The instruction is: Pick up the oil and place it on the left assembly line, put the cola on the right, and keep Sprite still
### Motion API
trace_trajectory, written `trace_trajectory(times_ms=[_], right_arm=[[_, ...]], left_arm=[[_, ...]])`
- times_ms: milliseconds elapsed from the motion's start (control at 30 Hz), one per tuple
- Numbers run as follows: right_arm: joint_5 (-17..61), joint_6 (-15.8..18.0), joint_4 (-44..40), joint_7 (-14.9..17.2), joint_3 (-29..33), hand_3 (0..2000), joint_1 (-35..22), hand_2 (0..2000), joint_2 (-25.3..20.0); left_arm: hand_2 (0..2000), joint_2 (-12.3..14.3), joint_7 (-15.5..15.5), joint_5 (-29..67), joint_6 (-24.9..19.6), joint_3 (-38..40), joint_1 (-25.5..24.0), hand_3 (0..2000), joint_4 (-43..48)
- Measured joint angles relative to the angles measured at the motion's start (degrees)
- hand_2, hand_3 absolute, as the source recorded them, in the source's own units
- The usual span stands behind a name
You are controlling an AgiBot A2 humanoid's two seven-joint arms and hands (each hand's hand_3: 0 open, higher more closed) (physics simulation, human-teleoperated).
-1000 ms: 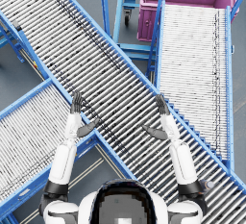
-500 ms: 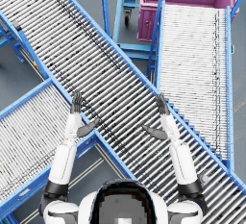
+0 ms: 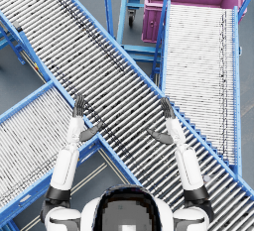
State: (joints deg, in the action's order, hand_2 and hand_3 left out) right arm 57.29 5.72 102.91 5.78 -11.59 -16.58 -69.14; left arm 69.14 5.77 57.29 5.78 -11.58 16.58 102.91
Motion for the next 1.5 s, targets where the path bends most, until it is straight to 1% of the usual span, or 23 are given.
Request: trace_trajectory(times_ms=[1000,1033,1100,1200,1300,1500], right_arm=[[0.0,0.0,0.0,0.0,0.0,0,0.0,0,0.0],[0.0,-1.6,-0.3,-1.6,-0.3,0,0.0,0,-0.2],[0.0,-3.6,-0.4,-3.7,-0.1,0,-0.6,0,-0.9],[0.0,-4.9,0.4,-5.0,1.6,0,-2.6,0,-2.4],[0.0,-5.4,1.4,-5.5,3.8,0,-4.9,0,-3.8],[0.0,-5.7,2.5,-5.7,7.8,0,-7.9,0,-5.4]], left_arm=[[0,0.0,0.0,0.0,0.0,0.0,0.0,0,0.0],[0,0.2,-1.6,0.0,-1.6,-0.3,0.1,0,-0.2],[0,1.1,-3.6,0.0,-3.6,0.4,1.0,0,-0.3],[0,2.9,-5.0,0.0,-5.0,2.6,4.1,0,-0.1],[0,4.1,-5.5,0.0,-5.5,5.4,6.8,0,0.1],[0,5.5,-5.7,0.0,-5.7,10.0,11.1,0,1.0]])
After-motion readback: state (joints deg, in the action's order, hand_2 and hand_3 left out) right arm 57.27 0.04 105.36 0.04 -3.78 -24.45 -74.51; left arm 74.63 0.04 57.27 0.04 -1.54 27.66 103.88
